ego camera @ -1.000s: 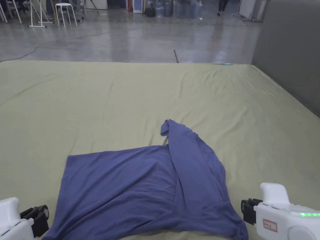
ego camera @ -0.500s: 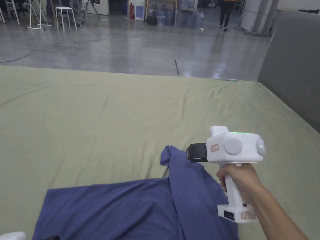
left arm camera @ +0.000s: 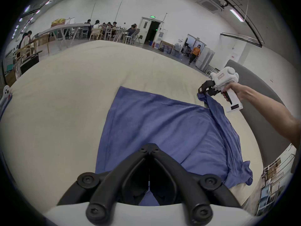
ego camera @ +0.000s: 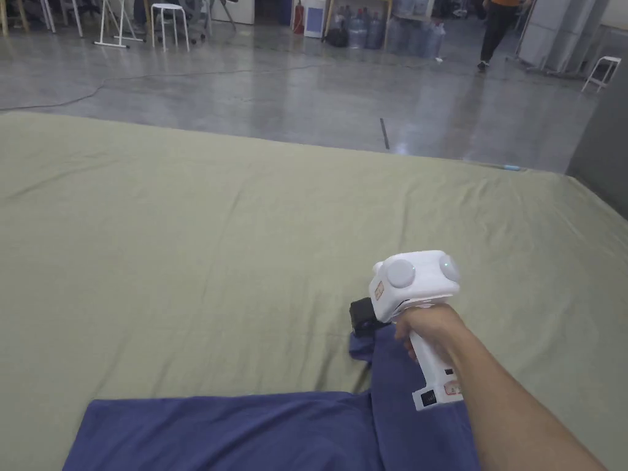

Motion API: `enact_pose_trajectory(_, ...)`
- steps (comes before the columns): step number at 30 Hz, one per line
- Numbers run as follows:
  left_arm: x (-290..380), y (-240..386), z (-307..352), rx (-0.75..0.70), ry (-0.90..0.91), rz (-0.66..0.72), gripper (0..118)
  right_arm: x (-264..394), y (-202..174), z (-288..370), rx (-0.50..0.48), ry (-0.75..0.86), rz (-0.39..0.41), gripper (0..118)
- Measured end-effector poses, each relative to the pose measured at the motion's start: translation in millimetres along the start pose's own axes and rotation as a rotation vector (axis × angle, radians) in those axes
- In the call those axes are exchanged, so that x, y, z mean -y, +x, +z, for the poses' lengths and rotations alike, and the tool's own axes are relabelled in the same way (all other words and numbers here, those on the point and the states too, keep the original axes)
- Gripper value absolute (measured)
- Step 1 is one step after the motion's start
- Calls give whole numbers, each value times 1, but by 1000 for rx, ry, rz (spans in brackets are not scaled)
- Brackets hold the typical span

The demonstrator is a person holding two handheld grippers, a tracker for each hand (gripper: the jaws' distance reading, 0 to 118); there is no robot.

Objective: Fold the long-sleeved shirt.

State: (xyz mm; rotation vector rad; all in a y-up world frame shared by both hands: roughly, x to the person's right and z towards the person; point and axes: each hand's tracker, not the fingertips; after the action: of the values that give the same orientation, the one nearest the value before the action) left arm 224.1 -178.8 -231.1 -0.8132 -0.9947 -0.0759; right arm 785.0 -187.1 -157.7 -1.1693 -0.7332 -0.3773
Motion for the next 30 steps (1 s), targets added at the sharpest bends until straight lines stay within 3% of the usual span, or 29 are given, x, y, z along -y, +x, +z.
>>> enact_pose_trajectory(1, 1, -2, 1, -4, 0, 0, 0, 2, -3, -4, 19, 0, 9, 92)
enact_pose_trajectory(2, 1, -3, 3, -13, 2, 1, 0, 4, -2, 0, -22, 42, -33, 87)
enact_pose_trajectory(3, 2, -3, 4, -20, 4, 2, 0, 5, -1, 3, -43, 49, -97, 74)
enact_pose_trajectory(4, 0, -6, 7, -24, 7, 1, 0, 7, -1, 9, -11, 65, -134, 41)
enact_pose_trajectory(5, 0, -7, 10, -27, 12, 4, 0, 10, -4, 15, 5, 100, -122, 17)
enact_pose_trajectory(8, -3, -9, 20, -22, 26, 22, 0, 21, -6, 44, 23, 93, -77, 17)
enact_pose_trajectory(12, -6, -5, 33, -13, 52, 6, 0, 49, -1, 112, -19, 245, -65, 17)
enact_pose_trajectory(17, -5, 1, 52, 30, 101, 2, 0, 143, 0, 221, -73, 473, -97, 17)
enact_pose_trajectory(21, -2, 7, 67, 55, 117, -7, 0, 243, -6, 261, -109, 540, -109, 17)
enact_pose_trajectory(26, 3, 15, 79, 75, 122, -29, 0, 342, -25, 233, -50, 459, -130, 18)
enact_pose_trajectory(30, 5, 21, 84, 87, 116, -44, 0, 388, -32, 172, -108, 293, -204, 18)
